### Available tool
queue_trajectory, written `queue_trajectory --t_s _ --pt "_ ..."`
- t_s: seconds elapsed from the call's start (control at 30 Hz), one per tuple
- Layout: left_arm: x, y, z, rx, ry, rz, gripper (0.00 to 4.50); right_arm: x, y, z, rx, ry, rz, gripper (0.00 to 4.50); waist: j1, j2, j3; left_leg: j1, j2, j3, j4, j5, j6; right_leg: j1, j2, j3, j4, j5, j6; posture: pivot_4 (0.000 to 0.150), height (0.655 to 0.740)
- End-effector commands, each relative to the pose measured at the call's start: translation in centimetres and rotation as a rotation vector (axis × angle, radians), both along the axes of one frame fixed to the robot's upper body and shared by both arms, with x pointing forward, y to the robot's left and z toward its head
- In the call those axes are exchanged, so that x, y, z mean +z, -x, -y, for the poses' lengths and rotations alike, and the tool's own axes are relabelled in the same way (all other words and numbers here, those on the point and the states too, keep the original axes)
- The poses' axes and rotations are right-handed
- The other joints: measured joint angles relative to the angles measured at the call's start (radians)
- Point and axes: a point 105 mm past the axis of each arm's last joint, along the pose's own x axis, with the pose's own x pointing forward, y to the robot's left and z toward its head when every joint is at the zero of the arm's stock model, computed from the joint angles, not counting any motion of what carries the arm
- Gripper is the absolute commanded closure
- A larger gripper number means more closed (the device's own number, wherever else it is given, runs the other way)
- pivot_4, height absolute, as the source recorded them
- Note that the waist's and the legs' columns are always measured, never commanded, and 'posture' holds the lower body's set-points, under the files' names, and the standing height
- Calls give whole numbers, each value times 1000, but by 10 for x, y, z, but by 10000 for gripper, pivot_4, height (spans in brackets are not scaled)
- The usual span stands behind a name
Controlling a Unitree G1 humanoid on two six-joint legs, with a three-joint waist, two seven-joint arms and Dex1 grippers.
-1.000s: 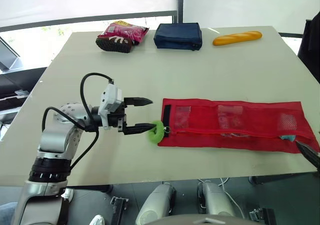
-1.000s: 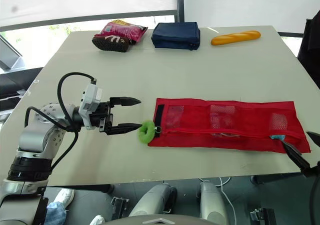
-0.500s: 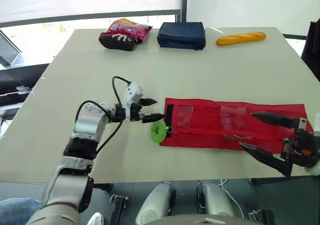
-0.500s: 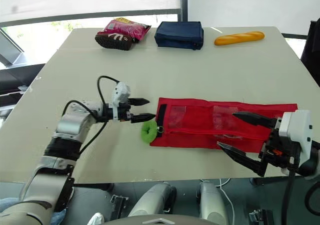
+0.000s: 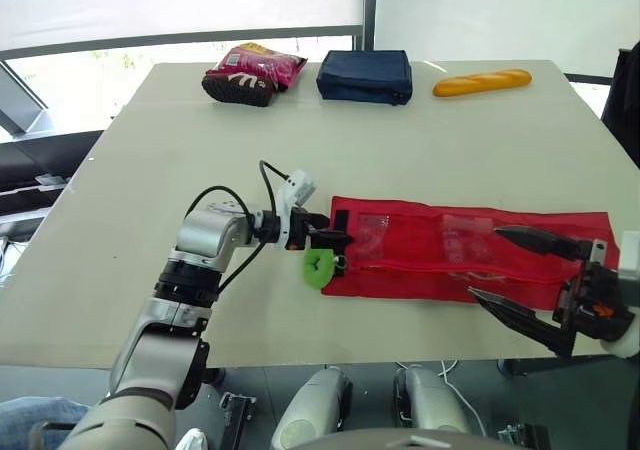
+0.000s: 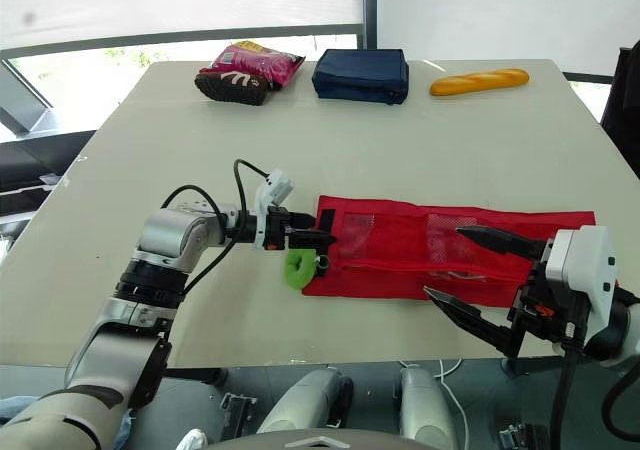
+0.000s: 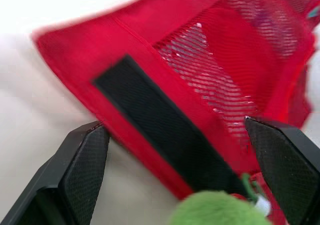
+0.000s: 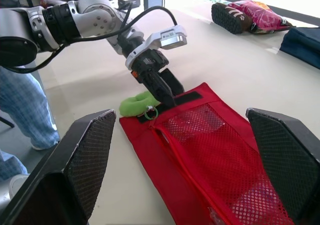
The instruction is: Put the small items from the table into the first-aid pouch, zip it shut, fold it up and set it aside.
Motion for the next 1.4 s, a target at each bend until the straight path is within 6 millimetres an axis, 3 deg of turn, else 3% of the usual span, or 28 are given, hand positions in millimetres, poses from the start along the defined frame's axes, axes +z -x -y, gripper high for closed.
queue_trajectory --t_s 0.03,0.2,0.27,0.53,0.83,1.07,1.23,1.4 --pt "-15 10 6 32 81 -179 11224 3 3 -5 21 -3 32 0 4 0 0 0 0 0 0 0 0 0 0 0 0 0 0 1500 7293" --pt "-13 7 5 89 166 -242 36511 3 3 -6 27 -1 35 0 8 -1 1 0 0 0 0 0 0 0 0 0 0 0 0 1500 7293" --pt "-10 5 4 111 193 -247 44289 2 3 -7 30 0 36 0 9 -2 1 -1 0 0 0 0 0 -1 0 0 0 0 0 1500 7293" --pt "8 -3 -4 163 306 -260 44983 -3 0 -14 50 10 18 0 6 -2 1 -1 0 0 0 0 -1 -1 0 0 0 0 0 1500 7293" --pt "13 -5 7 186 357 -306 44983 -41 -45 -83 80 11 -90 0 5 -5 2 -2 0 0 0 0 -3 -3 0 0 1 3 -4 1500 7293" --pt "12 -8 12 207 336 -312 44983 -60 -63 -129 320 224 0 0 2 -5 3 -2 0 1 0 1 -2 -4 0 0 1 3 -5 1500 7293" --pt "13 -12 14 221 335 -316 44983 -72 -79 -147 406 302 38 0 -4 -5 3 -2 -1 -1 0 2 -3 -4 0 -2 1 3 -5 1500 7293" --pt "13 -14 11 257 356 -323 44983 -98 -84 -152 471 409 12 0 -19 -5 3 -1 -2 -1 0 2 -3 -4 0 -1 1 3 -5 1500 7293"
